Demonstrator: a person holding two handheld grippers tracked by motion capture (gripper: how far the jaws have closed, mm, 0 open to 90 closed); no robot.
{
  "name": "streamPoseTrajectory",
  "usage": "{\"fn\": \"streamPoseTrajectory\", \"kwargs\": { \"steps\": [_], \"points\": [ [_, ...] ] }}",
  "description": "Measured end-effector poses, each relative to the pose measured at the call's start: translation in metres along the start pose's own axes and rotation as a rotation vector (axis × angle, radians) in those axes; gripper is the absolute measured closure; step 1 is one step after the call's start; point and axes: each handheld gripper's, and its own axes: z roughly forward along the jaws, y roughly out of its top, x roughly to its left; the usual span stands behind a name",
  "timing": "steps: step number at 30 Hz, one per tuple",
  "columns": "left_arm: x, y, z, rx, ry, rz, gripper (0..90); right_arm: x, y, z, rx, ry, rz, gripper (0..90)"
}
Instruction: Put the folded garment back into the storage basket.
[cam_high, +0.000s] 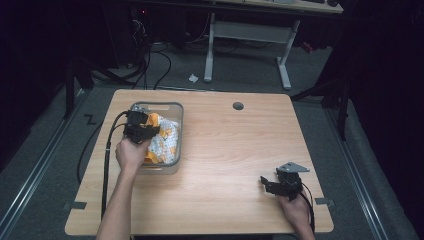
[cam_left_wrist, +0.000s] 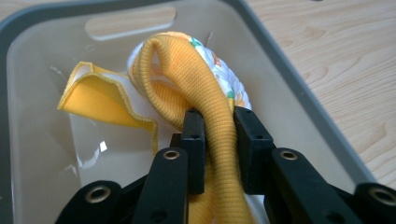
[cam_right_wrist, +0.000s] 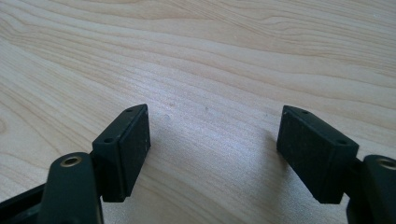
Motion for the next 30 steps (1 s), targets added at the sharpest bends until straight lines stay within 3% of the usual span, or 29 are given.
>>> {"fn": "streamPoseTrajectory", "kwargs": {
  "steps": [4, 7, 9, 13, 21, 30],
  "points": [
    [0.002, -0.001, 0.008, 0.075, 0.034, -0.009, 70.0, 0.0, 0.0, 0.0, 0.0, 0.0, 0.0, 25.8],
    [0.004, -0.002, 0.012, 0.126, 0.068, -0.031, 57.8, 0.0, 0.0, 0.0, 0.0, 0.0, 0.0, 25.9],
    [0.003, -0.002, 0.012, 0.132, 0.101, -0.028, 50.9, 0.0, 0.0, 0.0, 0.0, 0.0, 0.0, 25.8],
    [0.002, -0.002, 0.006, 0.114, 0.127, -0.013, 44.5, 0.0, 0.0, 0.0, 0.0, 0.0, 0.0, 25.8],
    [-0.003, -0.002, -0.009, 0.053, 0.132, 0.001, 41.8, 0.0, 0.0, 0.0, 0.0, 0.0, 0.0, 25.8],
    [-0.023, -0.004, -0.029, -0.038, 0.09, 0.051, 41.1, 0.0, 0.0, 0.0, 0.0, 0.0, 0.0, 25.8]
  ]
}}
